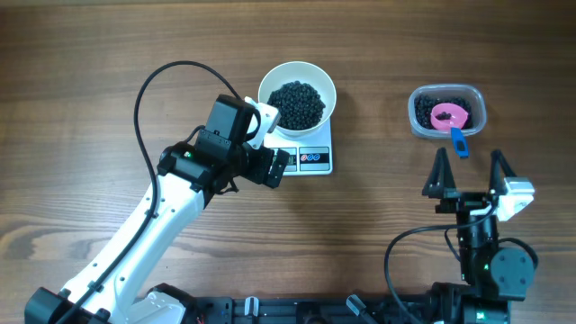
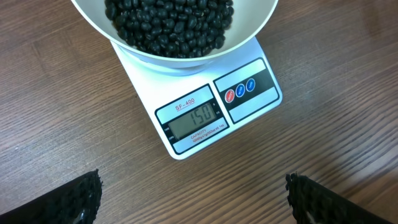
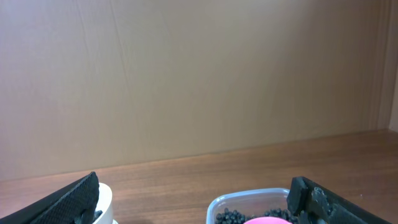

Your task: Scoop item into bowl and weigh 150g on scale

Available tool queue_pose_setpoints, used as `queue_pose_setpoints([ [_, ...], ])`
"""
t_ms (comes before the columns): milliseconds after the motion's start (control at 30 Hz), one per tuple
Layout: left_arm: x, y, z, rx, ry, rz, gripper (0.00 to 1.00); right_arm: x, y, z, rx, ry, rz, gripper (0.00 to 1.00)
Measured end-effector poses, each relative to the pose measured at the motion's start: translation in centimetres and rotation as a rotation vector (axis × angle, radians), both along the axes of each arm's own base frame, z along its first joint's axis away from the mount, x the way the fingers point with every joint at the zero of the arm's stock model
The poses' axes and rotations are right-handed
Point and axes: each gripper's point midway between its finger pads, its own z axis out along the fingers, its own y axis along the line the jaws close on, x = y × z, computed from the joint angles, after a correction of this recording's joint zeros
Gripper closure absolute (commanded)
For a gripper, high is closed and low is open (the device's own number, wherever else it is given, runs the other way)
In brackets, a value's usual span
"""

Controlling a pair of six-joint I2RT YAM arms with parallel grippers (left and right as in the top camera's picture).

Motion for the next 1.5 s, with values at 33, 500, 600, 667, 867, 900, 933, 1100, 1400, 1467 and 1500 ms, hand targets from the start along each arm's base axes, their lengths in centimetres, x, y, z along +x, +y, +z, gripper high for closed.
queue_pose_setpoints([
  [33, 0.0, 0.0, 0.0, 0.000, 0.000, 0.000, 0.00, -0.1, 0.0, -0.2, 0.003, -0.003, 0.000, 0.00],
  [500, 0.0, 0.0, 0.0, 0.000, 0.000, 0.000, 0.00, -0.1, 0.8, -3.2, 0.010, -0.008, 0.027, 0.00],
  [600, 0.0, 0.0, 0.0, 0.000, 0.000, 0.000, 0.00, 0.1, 0.8, -4.2, 0.012, 0.012, 0.024, 0.00],
  [667, 0.0, 0.0, 0.0, 0.000, 0.000, 0.000, 0.00, 0.1, 0.7, -4.3, 0.004, 0.014, 0.017, 0.00],
  [867, 0.0, 0.0, 0.0, 0.000, 0.000, 0.000, 0.00, 0.3, 0.6, -6.0, -0.042, 0.084, 0.002, 0.00],
  [900, 0.0, 0.0, 0.0, 0.000, 0.000, 0.000, 0.00, 0.3, 0.6, -6.4, -0.045, 0.097, 0.001, 0.00],
  [933, 0.0, 0.0, 0.0, 0.000, 0.000, 0.000, 0.00, 0.3, 0.6, -6.7, -0.049, 0.111, 0.001, 0.00],
  [1100, 0.0, 0.0, 0.0, 0.000, 0.000, 0.000, 0.00, 0.3, 0.6, -7.8, -0.078, 0.155, 0.001, 0.00],
  [1400, 0.0, 0.0, 0.0, 0.000, 0.000, 0.000, 0.00, 0.3, 0.6, -7.8, -0.224, 0.153, -0.008, 0.00],
  [1467, 0.0, 0.0, 0.0, 0.000, 0.000, 0.000, 0.00, 0.3, 0.6, -7.8, -0.230, 0.153, -0.009, 0.00],
  [1500, 0.0, 0.0, 0.0, 0.000, 0.000, 0.000, 0.00, 0.3, 0.6, -7.8, -0.233, 0.153, -0.009, 0.00],
])
